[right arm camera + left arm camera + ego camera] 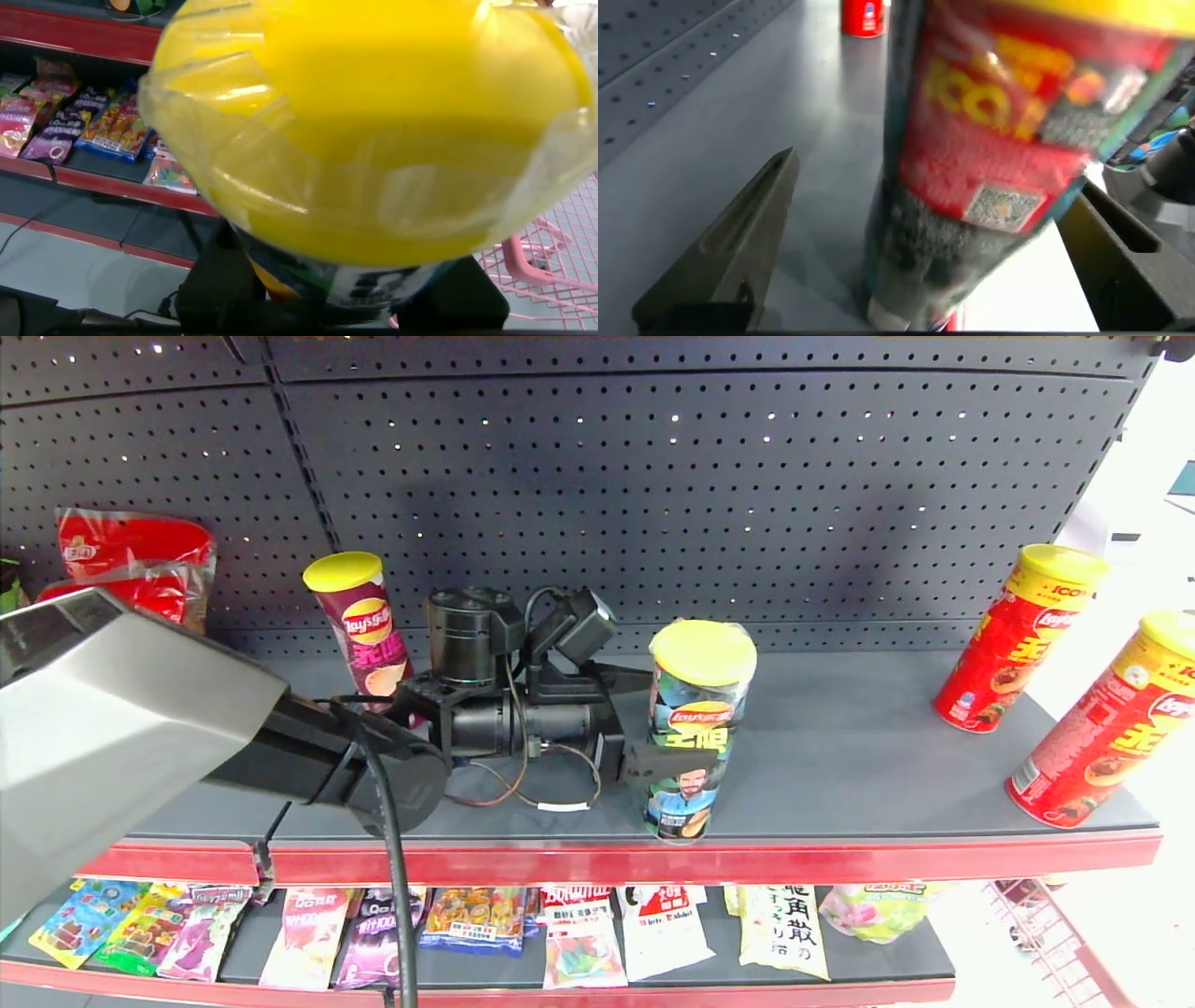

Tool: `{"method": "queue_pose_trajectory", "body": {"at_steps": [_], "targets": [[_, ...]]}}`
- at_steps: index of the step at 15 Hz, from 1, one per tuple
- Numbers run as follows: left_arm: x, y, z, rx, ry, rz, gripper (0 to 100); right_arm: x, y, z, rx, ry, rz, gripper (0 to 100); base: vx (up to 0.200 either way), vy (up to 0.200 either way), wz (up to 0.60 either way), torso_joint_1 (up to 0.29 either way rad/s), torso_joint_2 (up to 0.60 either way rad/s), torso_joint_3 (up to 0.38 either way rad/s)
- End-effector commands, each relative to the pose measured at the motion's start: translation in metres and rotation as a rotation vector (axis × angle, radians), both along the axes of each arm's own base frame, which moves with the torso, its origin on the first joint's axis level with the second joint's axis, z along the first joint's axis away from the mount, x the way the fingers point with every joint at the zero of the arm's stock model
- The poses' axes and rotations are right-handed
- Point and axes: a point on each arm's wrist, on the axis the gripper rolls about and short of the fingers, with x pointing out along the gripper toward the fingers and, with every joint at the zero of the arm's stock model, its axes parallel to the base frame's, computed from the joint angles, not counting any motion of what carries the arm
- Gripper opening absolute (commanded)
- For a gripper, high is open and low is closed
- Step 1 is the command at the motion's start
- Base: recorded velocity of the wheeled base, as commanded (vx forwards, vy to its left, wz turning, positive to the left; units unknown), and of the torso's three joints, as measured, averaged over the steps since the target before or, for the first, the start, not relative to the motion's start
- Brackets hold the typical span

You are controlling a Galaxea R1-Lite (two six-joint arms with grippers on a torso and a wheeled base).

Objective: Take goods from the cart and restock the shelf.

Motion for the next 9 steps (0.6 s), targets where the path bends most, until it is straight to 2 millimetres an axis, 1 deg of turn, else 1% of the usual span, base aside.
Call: {"method": "queue_pose_trajectory", "body": {"at_steps": [1, 3, 5, 9], "targets": [[-0.001, 0.013, -0.007, 0.002, 0.003, 0.025, 100, 0.000, 0.000, 0.000, 0.000, 0.000, 0.002, 0, 0.000, 0.000, 0.00, 0.000, 0.00, 0.000], [-0.003, 0.022, -0.010, -0.006, -0.005, 0.043, 100, 0.000, 0.000, 0.000, 0.000, 0.001, 0.002, 0, 0.000, 0.000, 0.00, 0.000, 0.00, 0.000], [-0.009, 0.039, -0.007, -0.009, -0.007, 0.073, 100, 0.000, 0.000, 0.000, 0.000, 0.001, 0.002, 0, 0.000, 0.000, 0.00, 0.000, 0.00, 0.000], [-0.024, 0.051, 0.003, -0.013, -0.010, 0.085, 100, 0.001, 0.000, -0.002, -0.002, 0.009, 0.004, 0, 0.000, 0.000, 0.00, 0.000, 0.00, 0.000]]}}
